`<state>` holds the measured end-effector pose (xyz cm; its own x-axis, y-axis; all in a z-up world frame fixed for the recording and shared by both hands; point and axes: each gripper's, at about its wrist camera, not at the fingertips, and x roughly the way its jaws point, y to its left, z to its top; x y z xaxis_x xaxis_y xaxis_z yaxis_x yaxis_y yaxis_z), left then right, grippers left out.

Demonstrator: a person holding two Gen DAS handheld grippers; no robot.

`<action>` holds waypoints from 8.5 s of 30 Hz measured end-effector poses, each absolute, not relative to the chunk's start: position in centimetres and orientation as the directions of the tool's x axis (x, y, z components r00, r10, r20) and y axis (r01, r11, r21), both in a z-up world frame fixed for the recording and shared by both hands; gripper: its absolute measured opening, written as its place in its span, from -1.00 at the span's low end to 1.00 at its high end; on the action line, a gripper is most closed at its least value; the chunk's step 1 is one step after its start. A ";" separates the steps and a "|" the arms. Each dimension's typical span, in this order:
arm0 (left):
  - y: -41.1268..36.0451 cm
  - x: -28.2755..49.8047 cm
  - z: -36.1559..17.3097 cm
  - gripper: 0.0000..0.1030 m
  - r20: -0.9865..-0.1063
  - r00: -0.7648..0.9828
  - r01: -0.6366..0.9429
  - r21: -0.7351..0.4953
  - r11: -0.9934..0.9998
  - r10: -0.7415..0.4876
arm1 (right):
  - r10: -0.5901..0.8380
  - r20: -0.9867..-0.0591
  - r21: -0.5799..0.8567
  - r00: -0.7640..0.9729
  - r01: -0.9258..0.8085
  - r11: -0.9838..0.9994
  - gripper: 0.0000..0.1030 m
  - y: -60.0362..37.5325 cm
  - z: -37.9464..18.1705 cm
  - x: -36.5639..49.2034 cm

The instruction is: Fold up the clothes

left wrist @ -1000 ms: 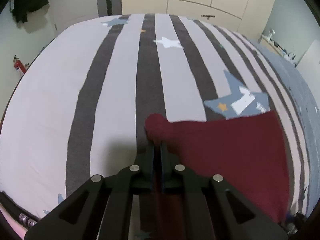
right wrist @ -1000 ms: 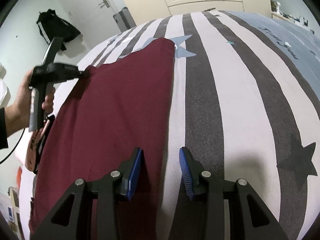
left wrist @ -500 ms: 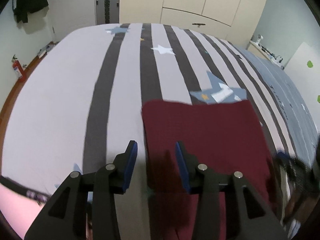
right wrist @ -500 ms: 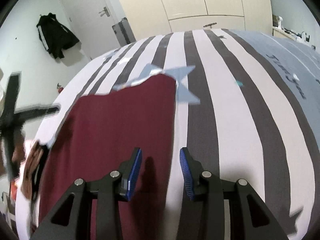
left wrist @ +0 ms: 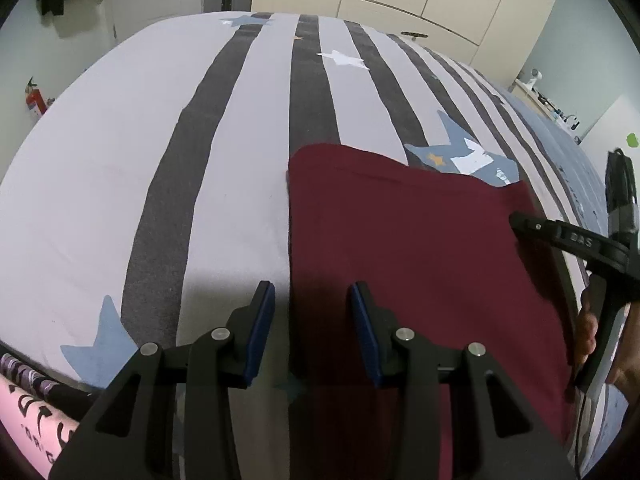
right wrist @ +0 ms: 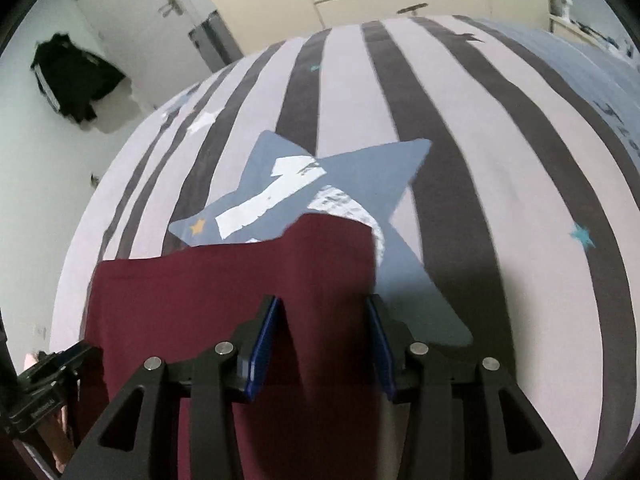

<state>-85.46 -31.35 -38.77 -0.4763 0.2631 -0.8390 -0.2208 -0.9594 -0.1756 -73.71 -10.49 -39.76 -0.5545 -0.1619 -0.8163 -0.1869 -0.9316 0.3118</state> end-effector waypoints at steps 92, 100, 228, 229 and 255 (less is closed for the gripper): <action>-49.7 -44.5 -32.9 0.06 -0.850 -0.524 0.061 -0.101 -0.993 0.054 | -0.131 -0.795 0.202 -0.592 -0.055 -0.978 -0.06 -17.6 -34.6 -27.8; -51.2 -40.4 -36.2 0.37 -0.858 -0.514 0.179 -0.108 -0.978 0.001 | -0.105 -0.819 0.174 -0.564 -0.071 -0.982 0.24 -20.5 -36.0 -22.8; -42.2 -37.2 -37.5 -1.00 -0.853 -0.434 -0.083 -0.281 -0.956 0.288 | -0.399 -0.754 0.412 -0.521 0.098 -0.906 -0.44 -27.8 -38.7 -36.3; -41.8 -38.2 -37.2 -1.00 -0.847 -0.444 -0.096 -0.278 -0.956 0.291 | -0.395 -0.753 0.408 -0.527 0.099 -0.908 -0.44 -27.6 -38.4 -35.9; -35.6 -53.1 -36.9 -0.99 -0.816 -0.525 -0.304 -0.087 -0.949 0.243 | -0.180 -0.771 0.297 -0.611 -0.094 -0.950 -0.43 -17.3 -35.7 -28.1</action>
<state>-53.07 -35.62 -36.87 -0.5249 0.2433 -0.8157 -0.3041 -0.9486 -0.0873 -28.13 -17.29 -35.71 -0.6113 -0.1802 -0.7706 -0.0939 -0.9504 0.2967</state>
